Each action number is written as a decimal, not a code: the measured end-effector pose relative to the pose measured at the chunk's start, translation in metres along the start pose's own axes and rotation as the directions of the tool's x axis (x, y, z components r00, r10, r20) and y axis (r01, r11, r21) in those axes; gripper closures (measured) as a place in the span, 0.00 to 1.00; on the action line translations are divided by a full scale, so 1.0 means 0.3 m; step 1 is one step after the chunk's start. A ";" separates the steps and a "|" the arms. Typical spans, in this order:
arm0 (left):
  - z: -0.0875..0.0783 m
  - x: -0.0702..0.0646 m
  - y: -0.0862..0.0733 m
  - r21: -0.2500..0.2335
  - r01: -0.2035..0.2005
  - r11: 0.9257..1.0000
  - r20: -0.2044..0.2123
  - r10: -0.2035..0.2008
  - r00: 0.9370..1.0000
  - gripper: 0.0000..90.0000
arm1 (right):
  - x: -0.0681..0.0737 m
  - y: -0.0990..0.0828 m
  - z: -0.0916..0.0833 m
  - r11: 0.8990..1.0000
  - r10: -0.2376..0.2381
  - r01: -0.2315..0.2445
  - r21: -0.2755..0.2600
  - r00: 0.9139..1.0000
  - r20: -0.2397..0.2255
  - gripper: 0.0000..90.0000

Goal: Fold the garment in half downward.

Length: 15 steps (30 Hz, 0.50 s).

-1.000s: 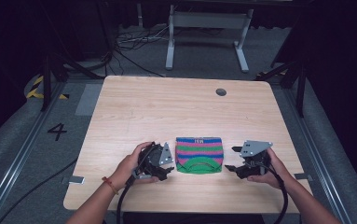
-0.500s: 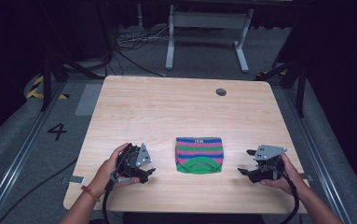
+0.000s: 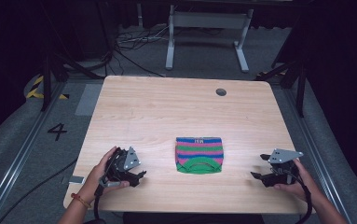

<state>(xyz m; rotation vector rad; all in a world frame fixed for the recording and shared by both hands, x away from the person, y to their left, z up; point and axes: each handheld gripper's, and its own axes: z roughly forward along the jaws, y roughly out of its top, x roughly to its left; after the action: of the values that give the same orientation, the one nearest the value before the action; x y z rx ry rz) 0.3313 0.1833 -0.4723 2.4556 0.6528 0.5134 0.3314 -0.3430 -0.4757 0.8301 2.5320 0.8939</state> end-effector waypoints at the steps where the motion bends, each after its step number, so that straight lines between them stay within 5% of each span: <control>1: 0.000 0.001 -0.005 -0.003 0.011 1.000 -0.005 -0.011 1.000 0.20 | -0.001 -0.008 -0.004 1.000 -0.002 0.002 -0.001 1.000 0.008 0.24; 9: -0.026 0.022 -0.058 0.001 0.054 0.999 -0.014 -0.054 0.998 0.20 | -0.023 -0.072 -0.026 0.999 0.031 -0.032 0.003 0.997 0.068 0.25; 15: -0.042 0.036 -0.106 -0.018 0.101 0.995 -0.005 -0.101 0.995 0.20 | -0.049 -0.133 -0.051 0.994 0.111 -0.111 -0.014 0.991 0.075 0.25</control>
<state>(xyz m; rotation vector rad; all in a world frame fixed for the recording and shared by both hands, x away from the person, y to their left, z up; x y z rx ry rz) 0.3232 0.2177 -0.4787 2.3914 0.7679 0.4846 0.3192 -0.3845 -0.4888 0.9913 2.4349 0.8901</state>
